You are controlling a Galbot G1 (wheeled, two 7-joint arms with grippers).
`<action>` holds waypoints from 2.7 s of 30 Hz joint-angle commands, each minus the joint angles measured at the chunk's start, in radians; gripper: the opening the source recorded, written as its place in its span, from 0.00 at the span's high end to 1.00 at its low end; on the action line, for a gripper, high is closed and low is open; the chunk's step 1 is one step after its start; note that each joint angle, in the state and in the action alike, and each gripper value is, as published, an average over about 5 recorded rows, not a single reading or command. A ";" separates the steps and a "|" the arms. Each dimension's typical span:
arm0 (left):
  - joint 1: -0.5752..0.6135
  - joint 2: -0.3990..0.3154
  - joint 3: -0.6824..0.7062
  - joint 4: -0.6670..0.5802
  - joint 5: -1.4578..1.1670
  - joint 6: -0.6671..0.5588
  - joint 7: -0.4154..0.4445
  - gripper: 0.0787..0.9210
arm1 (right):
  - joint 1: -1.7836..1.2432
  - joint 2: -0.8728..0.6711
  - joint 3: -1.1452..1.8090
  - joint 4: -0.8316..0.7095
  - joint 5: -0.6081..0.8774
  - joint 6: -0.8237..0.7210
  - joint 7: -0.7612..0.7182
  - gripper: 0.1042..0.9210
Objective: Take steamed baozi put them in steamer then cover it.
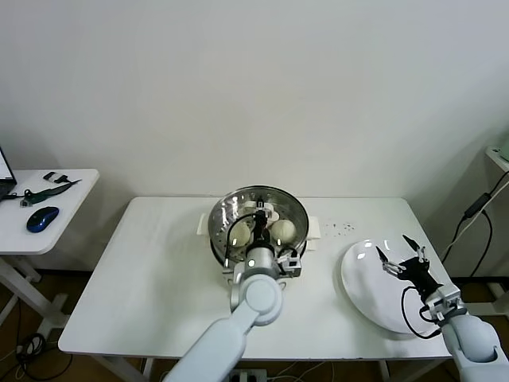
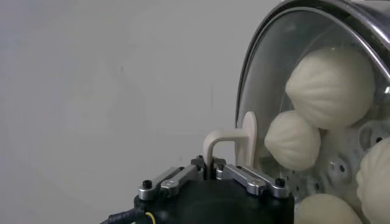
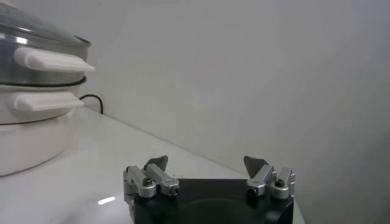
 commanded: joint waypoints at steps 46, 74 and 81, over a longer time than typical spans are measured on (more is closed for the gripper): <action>0.342 0.360 -0.288 -0.533 -0.610 -0.105 -0.273 0.12 | 0.012 0.012 -0.010 0.061 -0.022 -0.124 0.018 0.12; 0.728 0.138 -0.978 -0.282 -1.714 -0.827 -0.376 0.12 | -0.084 0.077 0.033 0.191 0.043 -0.146 0.042 0.12; 0.747 0.128 -0.971 -0.282 -1.719 -0.831 -0.334 0.12 | -0.095 0.084 0.040 0.208 0.053 -0.148 0.044 0.12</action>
